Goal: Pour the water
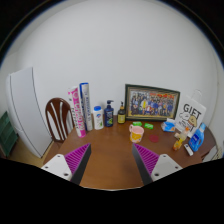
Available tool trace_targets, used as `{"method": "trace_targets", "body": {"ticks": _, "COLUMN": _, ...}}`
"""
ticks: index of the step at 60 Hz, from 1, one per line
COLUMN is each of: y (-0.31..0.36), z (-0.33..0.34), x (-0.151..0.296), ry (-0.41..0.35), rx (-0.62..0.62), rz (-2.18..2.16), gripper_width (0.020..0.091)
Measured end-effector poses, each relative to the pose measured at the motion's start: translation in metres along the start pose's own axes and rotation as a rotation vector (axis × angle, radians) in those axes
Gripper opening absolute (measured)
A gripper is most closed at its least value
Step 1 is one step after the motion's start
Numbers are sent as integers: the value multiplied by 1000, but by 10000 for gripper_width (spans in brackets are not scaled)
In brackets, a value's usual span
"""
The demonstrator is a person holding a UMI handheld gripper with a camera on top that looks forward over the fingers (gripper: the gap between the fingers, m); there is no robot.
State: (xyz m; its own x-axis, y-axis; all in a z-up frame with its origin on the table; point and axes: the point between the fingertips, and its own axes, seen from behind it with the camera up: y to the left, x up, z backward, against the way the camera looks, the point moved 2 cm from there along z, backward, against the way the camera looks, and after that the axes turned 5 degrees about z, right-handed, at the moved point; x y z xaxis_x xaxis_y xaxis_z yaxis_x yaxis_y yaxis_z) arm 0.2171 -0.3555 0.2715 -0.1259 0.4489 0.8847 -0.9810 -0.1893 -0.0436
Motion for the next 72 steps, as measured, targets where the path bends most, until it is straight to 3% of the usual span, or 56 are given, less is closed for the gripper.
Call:
{"method": "trace_targets", "body": {"ticks": 19, "y": -122, "z": -30, "x": -44, "ry": 43, "rx": -117, "rz": -60, "gripper_width": 852}}
{"method": "trace_targets", "body": {"ticks": 43, "y": -397, "z": -137, "x": -136, "ry": -26, "rx": -283, "rz": -77, "gripper_width": 849}}
{"method": "trace_targets", "body": {"ticks": 53, "y": -472, "z": -209, "x": -156, "ry": -44, "rx": -266, "rz": -115, "gripper_width": 850}}
{"method": "trace_targets", "body": {"ticks": 64, "y": -507, "z": -283, "x": -165, "ry": -50, "rx": -224, "rz": -124, "gripper_width": 847}}
{"method": "trace_targets", "body": {"ticks": 70, "y": -516, "z": -310, "x": -167, "ry": -63, "rx": -220, "rz": -116, "gripper_width": 785}}
{"method": "trace_targets", "body": {"ticks": 72, "y": -519, "z": -316, "x": -168, "ry": -64, "rx": -224, "rz": -117, "gripper_width": 711}}
